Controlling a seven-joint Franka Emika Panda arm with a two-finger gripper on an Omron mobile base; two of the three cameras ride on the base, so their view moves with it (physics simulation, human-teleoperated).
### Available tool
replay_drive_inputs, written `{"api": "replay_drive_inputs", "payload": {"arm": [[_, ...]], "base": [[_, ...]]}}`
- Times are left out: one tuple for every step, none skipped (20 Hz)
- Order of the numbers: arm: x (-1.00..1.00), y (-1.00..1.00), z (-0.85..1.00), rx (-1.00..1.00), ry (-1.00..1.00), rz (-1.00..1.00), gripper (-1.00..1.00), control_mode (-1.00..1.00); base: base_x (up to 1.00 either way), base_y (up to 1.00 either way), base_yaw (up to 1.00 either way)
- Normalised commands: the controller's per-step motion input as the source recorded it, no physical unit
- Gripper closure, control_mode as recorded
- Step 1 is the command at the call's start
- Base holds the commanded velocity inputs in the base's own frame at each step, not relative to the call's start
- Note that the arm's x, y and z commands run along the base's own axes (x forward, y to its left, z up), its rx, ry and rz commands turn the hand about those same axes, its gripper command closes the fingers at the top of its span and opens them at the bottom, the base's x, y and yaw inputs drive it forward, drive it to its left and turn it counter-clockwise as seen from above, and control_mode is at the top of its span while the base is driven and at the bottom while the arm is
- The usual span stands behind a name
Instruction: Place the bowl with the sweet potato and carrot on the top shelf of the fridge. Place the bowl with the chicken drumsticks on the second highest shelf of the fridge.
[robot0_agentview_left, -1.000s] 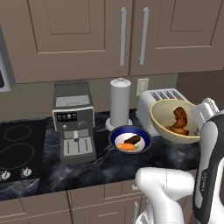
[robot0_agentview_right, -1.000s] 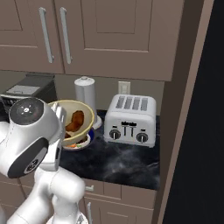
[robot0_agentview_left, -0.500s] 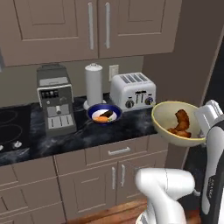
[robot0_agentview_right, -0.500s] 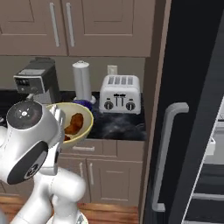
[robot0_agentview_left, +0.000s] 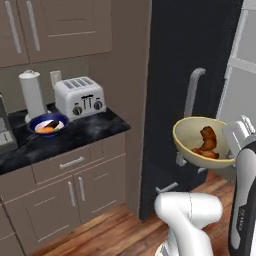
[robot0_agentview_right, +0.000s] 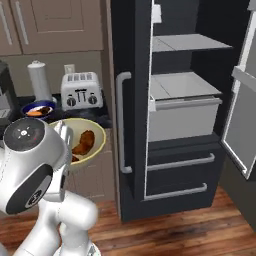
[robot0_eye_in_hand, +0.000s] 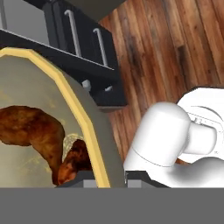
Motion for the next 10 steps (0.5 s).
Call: {"api": "replay_drive_inputs", "payload": {"arm": [[0.0, 0.0, 0.0, 0.0, 0.0, 0.0, 1.0, 1.0], [0.0, 0.0, 0.0, 0.0, 0.0, 0.0, 1.0, 1.0], [0.0, 0.0, 0.0, 0.0, 0.0, 0.0, 1.0, 1.0], [0.0, 0.0, 0.0, 0.0, 0.0, 0.0, 1.0, 1.0], [0.0, 0.0, 0.0, 0.0, 0.0, 0.0, 1.0, 1.0], [0.0, 0.0, 0.0, 0.0, 0.0, 0.0, 1.0, 1.0], [0.0, 0.0, 0.0, 0.0, 0.0, 0.0, 1.0, 1.0], [0.0, 0.0, 0.0, 0.0, 0.0, 0.0, 1.0, 1.0], [0.0, 0.0, 0.0, 0.0, 0.0, 0.0, 1.0, 1.0], [0.0, 0.0, 0.0, 0.0, 0.0, 0.0, 1.0, 1.0]], "base": [[0.0, -1.0, -0.35], [0.0, -1.0, -0.31], [0.14, -1.0, -0.26], [0.32, -1.0, -0.2], [0.44, -1.0, -0.14], [0.48, -1.0, -0.09], [0.56, -1.0, -0.02], [0.56, -1.0, 0.0], [0.57, -1.0, 0.0], [0.61, -1.0, 0.0]]}}
